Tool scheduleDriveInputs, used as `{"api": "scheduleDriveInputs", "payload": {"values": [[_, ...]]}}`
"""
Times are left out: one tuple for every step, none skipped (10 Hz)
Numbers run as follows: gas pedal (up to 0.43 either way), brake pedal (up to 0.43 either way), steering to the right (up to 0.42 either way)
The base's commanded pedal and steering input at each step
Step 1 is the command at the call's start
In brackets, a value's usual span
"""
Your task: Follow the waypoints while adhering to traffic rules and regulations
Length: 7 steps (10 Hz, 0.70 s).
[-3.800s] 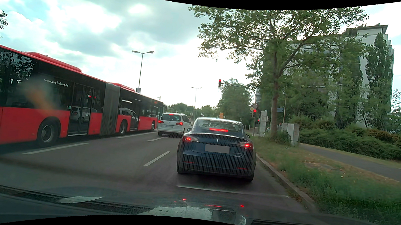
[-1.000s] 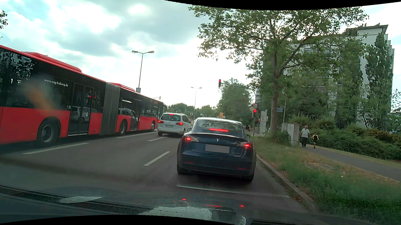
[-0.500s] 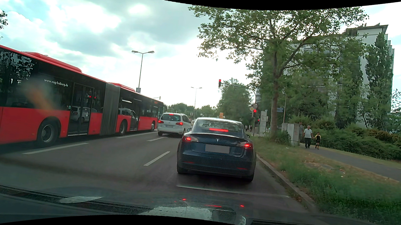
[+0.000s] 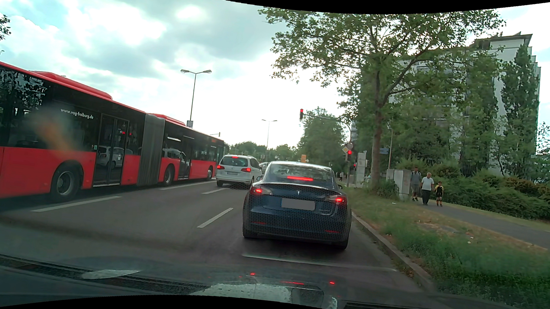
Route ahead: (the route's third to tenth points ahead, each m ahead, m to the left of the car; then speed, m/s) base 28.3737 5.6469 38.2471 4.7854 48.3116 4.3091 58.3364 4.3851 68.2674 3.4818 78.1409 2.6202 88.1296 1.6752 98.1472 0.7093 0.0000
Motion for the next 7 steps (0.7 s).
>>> {"api": "scheduleDriveInputs", "payload": {"values": [[0.000,0.238,-0.002],[0.000,0.238,-0.002],[0.000,0.238,-0.002],[0.000,0.238,-0.002],[0.000,0.238,-0.002],[0.000,0.238,-0.002],[0.000,0.238,-0.002]]}}
